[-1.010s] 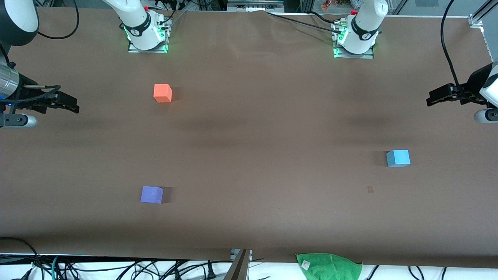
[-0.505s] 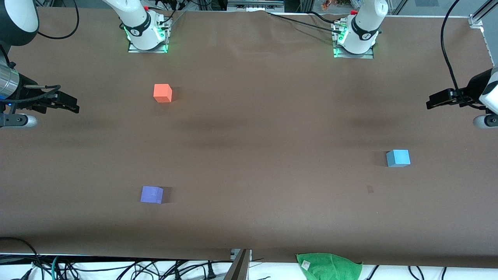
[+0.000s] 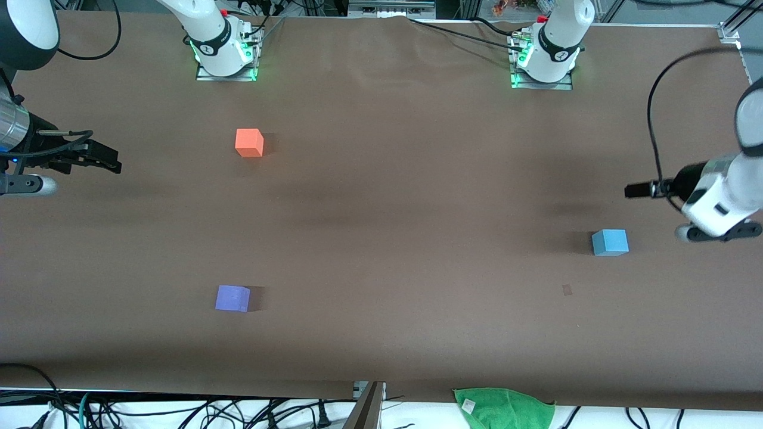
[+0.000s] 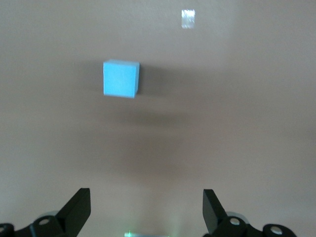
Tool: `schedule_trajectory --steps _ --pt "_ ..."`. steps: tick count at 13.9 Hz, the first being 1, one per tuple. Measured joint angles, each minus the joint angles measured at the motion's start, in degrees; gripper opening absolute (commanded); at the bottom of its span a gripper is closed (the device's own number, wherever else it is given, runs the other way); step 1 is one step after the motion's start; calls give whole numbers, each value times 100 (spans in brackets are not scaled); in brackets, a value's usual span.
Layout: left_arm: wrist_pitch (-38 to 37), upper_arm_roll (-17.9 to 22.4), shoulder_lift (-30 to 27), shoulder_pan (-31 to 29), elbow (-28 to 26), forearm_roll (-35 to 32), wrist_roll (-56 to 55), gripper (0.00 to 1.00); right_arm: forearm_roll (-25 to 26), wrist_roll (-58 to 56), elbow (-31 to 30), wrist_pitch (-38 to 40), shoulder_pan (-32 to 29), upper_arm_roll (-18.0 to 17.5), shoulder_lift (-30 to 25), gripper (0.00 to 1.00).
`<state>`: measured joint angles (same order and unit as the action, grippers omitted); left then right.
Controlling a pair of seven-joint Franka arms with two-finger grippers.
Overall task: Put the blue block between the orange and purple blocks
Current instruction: 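Reach the open left gripper down over the light-blue cube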
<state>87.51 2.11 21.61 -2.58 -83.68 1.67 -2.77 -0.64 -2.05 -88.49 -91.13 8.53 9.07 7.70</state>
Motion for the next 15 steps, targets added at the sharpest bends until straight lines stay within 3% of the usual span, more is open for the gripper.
schedule_trajectory --steps 11,15 --pt "978 -12 1350 -350 -79 -2 553 100 0 0 0 0 -5 3 0 100" --pt "1542 -19 1512 -510 -516 1 679 100 0 0 0 0 -13 11 0 100"
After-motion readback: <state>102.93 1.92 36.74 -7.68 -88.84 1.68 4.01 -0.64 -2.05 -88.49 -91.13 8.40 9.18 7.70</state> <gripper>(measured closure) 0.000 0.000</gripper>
